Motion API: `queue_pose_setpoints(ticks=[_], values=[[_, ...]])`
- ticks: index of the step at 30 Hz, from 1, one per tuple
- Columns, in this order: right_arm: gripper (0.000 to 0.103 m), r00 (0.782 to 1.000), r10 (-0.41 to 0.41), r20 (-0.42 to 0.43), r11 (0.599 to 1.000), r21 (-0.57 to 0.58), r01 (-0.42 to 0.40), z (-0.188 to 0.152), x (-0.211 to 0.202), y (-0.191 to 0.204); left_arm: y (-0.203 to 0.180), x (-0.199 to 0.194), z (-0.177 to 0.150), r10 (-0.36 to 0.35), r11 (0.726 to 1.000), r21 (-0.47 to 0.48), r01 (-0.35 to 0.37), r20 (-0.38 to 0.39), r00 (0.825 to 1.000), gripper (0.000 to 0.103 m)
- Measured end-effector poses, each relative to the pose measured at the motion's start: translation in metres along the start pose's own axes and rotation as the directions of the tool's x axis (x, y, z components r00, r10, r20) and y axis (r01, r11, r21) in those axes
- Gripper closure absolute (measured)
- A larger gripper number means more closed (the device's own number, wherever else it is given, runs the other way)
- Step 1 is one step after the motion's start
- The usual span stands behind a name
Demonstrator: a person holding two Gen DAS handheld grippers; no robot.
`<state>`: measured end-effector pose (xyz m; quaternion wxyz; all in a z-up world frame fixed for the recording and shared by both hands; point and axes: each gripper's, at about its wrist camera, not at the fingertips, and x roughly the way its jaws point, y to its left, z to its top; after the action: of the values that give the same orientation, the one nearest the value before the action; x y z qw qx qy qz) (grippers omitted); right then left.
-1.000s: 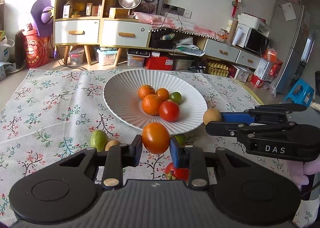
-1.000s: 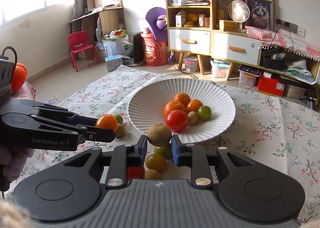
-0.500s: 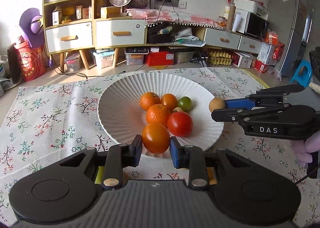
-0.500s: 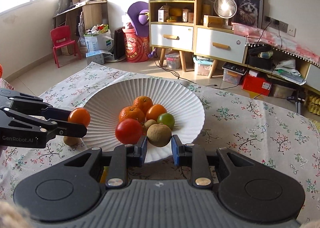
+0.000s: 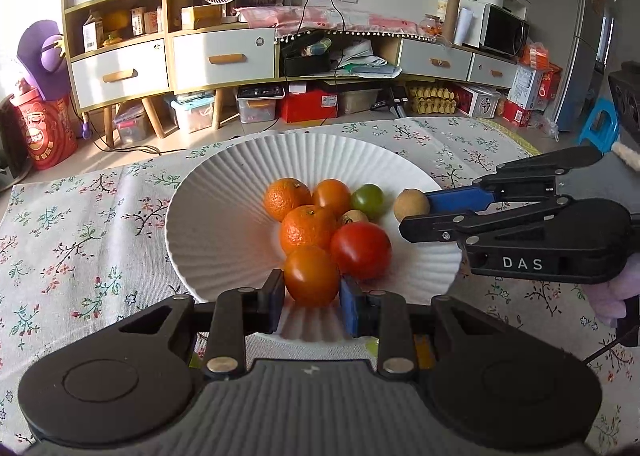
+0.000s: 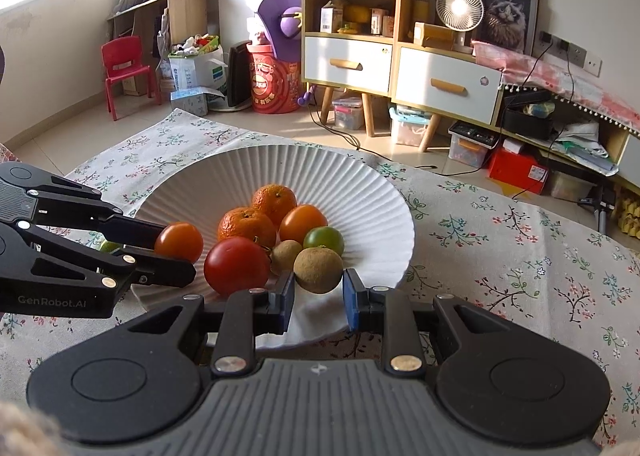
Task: Organize fruits
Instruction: 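Carry the orange tomato and kiwi into the white bowl, then open both grippers to release the fruits in the bowl, then withdraw both tools from the bowl toward the remaining fruits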
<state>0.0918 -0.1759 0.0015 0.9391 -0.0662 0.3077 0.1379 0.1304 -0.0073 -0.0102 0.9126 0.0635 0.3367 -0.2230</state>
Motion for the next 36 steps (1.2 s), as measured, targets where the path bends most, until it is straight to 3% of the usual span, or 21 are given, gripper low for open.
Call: queue_pose_setpoints(ticks=[11, 13, 17, 21, 28, 36], values=[[0.078, 1.0, 0.011, 0.005, 1.0, 0.016, -0.011, 0.003, 0.001, -0.001, 0.001, -0.001, 0.001, -0.018, 1.0, -0.013, 0.018, 0.006, 1.0, 0.077], [0.074, 1.0, 0.012, 0.009, 1.0, 0.027, -0.012, 0.004, -0.002, -0.002, 0.001, -0.003, 0.001, -0.023, 1.0, -0.017, 0.023, 0.005, 1.0, 0.072], [0.057, 1.0, 0.009, 0.018, 0.999, 0.035, -0.01, 0.006, -0.008, 0.0, 0.0, -0.01, 0.0, -0.021, 1.0, -0.022, 0.021, 0.009, 1.0, 0.056], [0.042, 1.0, 0.0, 0.03, 0.999, 0.043, -0.002, 0.008, -0.017, 0.002, -0.002, -0.02, 0.0, -0.012, 1.0, -0.026, 0.013, 0.014, 1.0, 0.048], [0.028, 0.999, -0.008, 0.036, 0.995, 0.1, 0.004, 0.007, -0.035, 0.007, -0.005, -0.041, -0.006, -0.002, 0.998, -0.061, 0.004, 0.026, 1.0, 0.026], [0.016, 0.999, -0.025, 0.024, 0.992, 0.128, 0.022, -0.001, -0.047, 0.018, -0.004, -0.056, -0.019, 0.032, 0.997, -0.071, -0.031, 0.006, 0.999, 0.016]])
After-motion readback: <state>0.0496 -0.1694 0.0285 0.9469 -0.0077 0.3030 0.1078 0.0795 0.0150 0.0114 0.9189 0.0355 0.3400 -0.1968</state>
